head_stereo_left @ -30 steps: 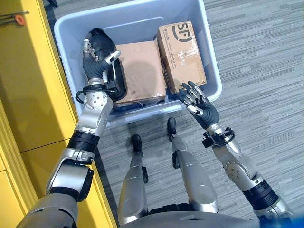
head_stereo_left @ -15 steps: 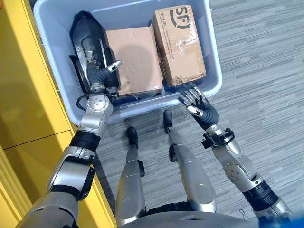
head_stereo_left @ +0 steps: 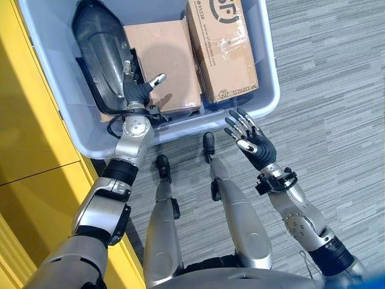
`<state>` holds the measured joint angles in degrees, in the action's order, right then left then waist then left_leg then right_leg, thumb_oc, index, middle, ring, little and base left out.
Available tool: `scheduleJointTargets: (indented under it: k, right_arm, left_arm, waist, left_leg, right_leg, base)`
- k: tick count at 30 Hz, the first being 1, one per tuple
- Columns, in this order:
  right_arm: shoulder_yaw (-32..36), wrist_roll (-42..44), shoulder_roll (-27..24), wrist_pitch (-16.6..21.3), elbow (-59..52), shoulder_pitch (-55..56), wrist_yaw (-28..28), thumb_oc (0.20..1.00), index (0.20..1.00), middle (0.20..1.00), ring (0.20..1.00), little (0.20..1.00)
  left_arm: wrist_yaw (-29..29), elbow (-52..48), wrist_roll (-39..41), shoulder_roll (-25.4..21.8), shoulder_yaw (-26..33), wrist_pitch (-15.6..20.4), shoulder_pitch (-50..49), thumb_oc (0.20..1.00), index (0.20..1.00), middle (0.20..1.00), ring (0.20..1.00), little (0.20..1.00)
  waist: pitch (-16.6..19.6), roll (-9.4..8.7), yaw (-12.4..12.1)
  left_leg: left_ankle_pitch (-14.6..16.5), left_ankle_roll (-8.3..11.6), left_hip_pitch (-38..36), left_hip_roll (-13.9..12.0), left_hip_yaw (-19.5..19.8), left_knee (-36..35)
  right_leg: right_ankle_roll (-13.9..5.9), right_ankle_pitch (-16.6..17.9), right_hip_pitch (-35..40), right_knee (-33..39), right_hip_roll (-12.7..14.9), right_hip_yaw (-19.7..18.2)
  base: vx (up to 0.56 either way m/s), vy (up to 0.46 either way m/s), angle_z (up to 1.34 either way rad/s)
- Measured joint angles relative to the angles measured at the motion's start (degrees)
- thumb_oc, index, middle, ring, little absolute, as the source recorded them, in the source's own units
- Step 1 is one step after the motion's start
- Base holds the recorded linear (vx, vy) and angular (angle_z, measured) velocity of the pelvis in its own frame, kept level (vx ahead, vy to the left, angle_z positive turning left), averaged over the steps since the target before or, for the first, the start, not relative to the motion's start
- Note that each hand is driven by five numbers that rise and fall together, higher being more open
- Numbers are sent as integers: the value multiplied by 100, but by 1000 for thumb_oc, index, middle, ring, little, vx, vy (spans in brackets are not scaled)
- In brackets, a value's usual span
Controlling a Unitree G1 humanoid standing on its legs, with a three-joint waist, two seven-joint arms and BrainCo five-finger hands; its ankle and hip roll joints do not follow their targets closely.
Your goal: Move parts from the plastic box to the shelf.
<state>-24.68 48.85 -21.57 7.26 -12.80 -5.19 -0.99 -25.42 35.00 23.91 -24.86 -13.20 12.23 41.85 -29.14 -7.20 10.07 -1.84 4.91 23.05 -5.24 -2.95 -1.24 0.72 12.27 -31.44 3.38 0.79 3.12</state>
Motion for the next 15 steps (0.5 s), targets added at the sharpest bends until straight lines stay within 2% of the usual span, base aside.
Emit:
scheduleJointTargets:
  k: [15]
  right_arm:
    - [167, -3, 4, 68, -64, 75, 14, 1000, 1000, 1000, 1000, 1000]
  left_arm:
    - [65, -322, -326, 420, -89, -4, -538, 1000, 1000, 1000, 1000, 1000]
  waist:
    - [8, -6, -105]
  left_leg:
    - [-9, 7, 4, 29, -5, 125]
  right_leg:
    - [22, 52, 33, -28, 26, -16]
  base:
    - [-15, -4, 0]
